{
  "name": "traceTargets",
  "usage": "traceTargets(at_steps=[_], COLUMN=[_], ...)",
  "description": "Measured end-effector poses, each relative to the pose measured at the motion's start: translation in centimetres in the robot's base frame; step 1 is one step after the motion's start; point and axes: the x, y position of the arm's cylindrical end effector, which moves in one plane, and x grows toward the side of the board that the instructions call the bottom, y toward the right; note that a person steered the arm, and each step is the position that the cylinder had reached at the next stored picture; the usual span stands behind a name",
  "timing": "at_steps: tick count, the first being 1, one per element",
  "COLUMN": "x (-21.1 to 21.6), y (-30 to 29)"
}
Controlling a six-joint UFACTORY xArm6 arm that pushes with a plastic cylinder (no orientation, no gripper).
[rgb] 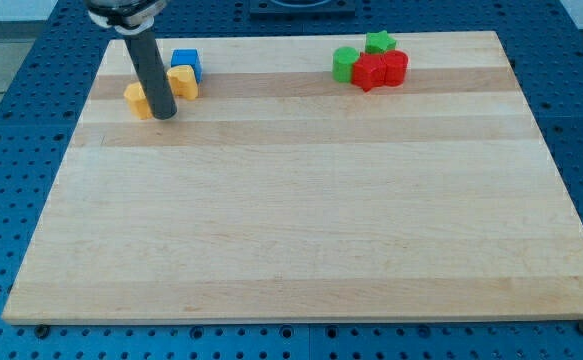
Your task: Move the yellow hexagon near to the blue triangle
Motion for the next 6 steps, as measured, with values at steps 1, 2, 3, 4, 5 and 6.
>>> traceTargets(at_steps=[1,2,3,4,5,6], x=[0.3,-2.3,-2.5,-2.8,-4.3,-4.3], y=[-2.8,-6.5,-7.1,-6.2,-5.7,-5.7])
